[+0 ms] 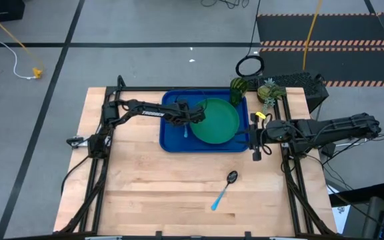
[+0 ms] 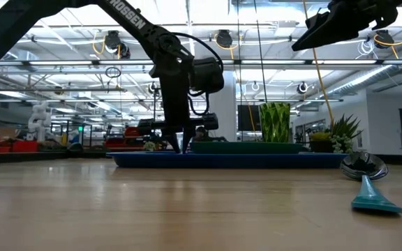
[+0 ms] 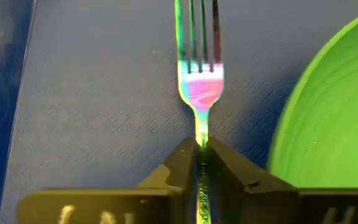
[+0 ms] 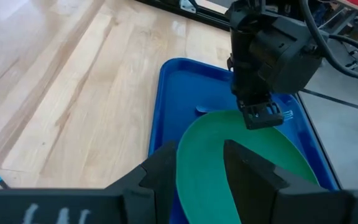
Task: Pick and place plate/cup/fork/spoon on tray
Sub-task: Put the blue fork on the blue serving tray to the left of the green plate, then put the light blue spoon on the blue serving tray to the left of the blue fork
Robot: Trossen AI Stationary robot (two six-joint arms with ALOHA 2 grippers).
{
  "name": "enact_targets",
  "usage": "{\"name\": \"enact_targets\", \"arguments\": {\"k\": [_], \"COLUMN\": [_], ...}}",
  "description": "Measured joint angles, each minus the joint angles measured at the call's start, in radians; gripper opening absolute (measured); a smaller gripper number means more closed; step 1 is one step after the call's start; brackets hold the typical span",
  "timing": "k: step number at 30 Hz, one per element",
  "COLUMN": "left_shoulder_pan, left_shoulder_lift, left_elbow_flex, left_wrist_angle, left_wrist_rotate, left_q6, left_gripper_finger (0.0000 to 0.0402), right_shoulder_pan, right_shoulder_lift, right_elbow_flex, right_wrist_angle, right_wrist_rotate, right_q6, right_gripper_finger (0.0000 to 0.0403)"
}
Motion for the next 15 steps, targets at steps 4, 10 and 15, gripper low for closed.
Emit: {"name": "enact_targets", "arguments": {"k": [4,10,15], "left_shoulder_pan": [0.000,0.000,0.001], "left_shoulder_lift": [0.000,-0.013,-0.047], "left_elbow_flex": [0.000,0.000,0.000], "left_wrist_angle": [0.001,-0.001,-0.009], "left_wrist_rotate": [0.000,0.000,-0.002], "left_q6": [-0.001,0.029,0.073], "left_gripper_finger": [0.0086,0.0107,0.0108], "right_shoulder_pan": [0.000,0.000,0.000], "right_shoulder_lift": [0.000,0.000,0.000], "right_elbow_flex": [0.000,0.000,0.000], "right_wrist_angle": [0.000,-0.002,-0.004], "right_wrist_rotate": [0.000,0.000,0.000], "right_q6": [0.000,0.000,0.014], "right_gripper_finger": [0.0125,0.0125,0.0125]}}
